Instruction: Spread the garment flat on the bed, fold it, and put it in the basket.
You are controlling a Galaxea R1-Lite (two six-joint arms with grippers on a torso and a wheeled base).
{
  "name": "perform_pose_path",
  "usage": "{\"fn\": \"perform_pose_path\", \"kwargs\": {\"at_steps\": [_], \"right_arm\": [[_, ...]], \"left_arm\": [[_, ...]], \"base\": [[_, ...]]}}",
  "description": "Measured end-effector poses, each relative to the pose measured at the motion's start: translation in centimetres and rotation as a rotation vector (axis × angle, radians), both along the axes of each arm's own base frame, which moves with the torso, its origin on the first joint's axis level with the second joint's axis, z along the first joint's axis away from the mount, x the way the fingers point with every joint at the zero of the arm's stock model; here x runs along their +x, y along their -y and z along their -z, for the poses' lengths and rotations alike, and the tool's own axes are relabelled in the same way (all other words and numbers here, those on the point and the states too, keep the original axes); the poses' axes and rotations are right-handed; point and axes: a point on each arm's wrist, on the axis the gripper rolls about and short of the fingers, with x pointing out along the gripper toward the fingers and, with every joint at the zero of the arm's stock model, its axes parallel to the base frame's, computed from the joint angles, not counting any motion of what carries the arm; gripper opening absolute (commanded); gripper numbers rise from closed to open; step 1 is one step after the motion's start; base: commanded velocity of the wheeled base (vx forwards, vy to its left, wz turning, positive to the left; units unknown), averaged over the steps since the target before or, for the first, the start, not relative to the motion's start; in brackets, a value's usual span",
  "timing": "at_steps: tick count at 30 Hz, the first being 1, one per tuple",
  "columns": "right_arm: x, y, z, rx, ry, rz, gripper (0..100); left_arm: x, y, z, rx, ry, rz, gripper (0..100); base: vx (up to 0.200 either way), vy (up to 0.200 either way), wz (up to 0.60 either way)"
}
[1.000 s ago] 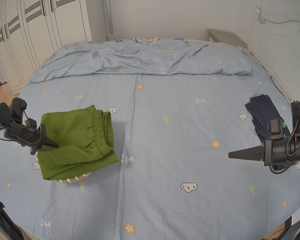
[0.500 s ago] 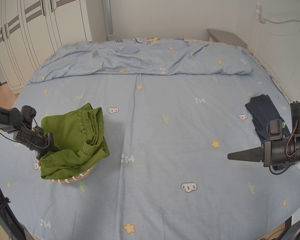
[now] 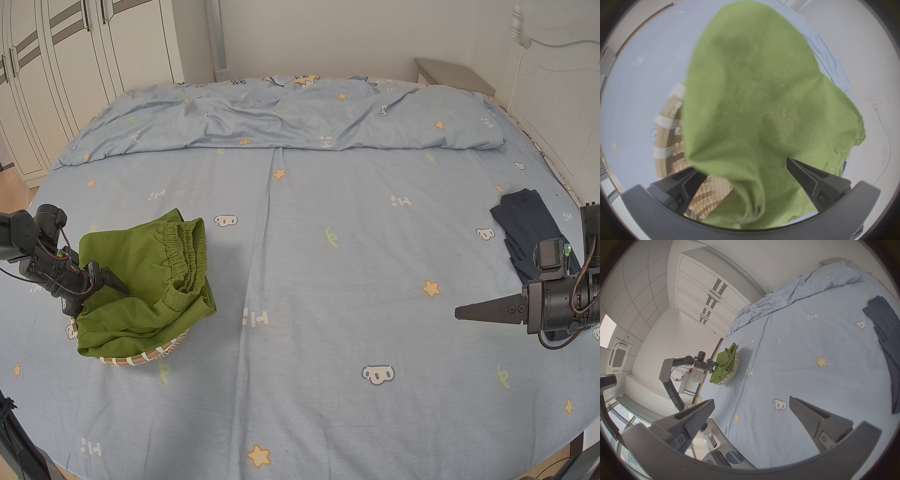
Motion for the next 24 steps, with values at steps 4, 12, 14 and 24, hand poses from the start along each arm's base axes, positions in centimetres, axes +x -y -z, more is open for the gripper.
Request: {"fn": "perform_pose_path", "kwargs": {"at_steps": [4,12,14,24], "right_arm": [[0.0,0.0,0.0,0.0,0.0,-0.001,100],[0.0,0.0,-0.1,0.001,0.003,0.0,100],[-0.1,0.0,-0.2,0.002,0.009,0.001,100],[-2.0,0.8,-1.5,0.003,0.106,-0.001,100]], "left_arm": [[-1.4,0.7,-2.2,0.047,0.047,-0.008,100],[-4.6,2.2,-6.2,0.103,0.158,-0.005,100],[-5.6,2.7,-7.3,0.122,0.188,-0.005,100],[-12.6,9.8,-12.5,0.09,0.399,0.15,100]], "base": [[0.0,0.0,0.0],[0.0,0.0,0.0],[0.0,0.0,0.0],[0.0,0.0,0.0]]}}
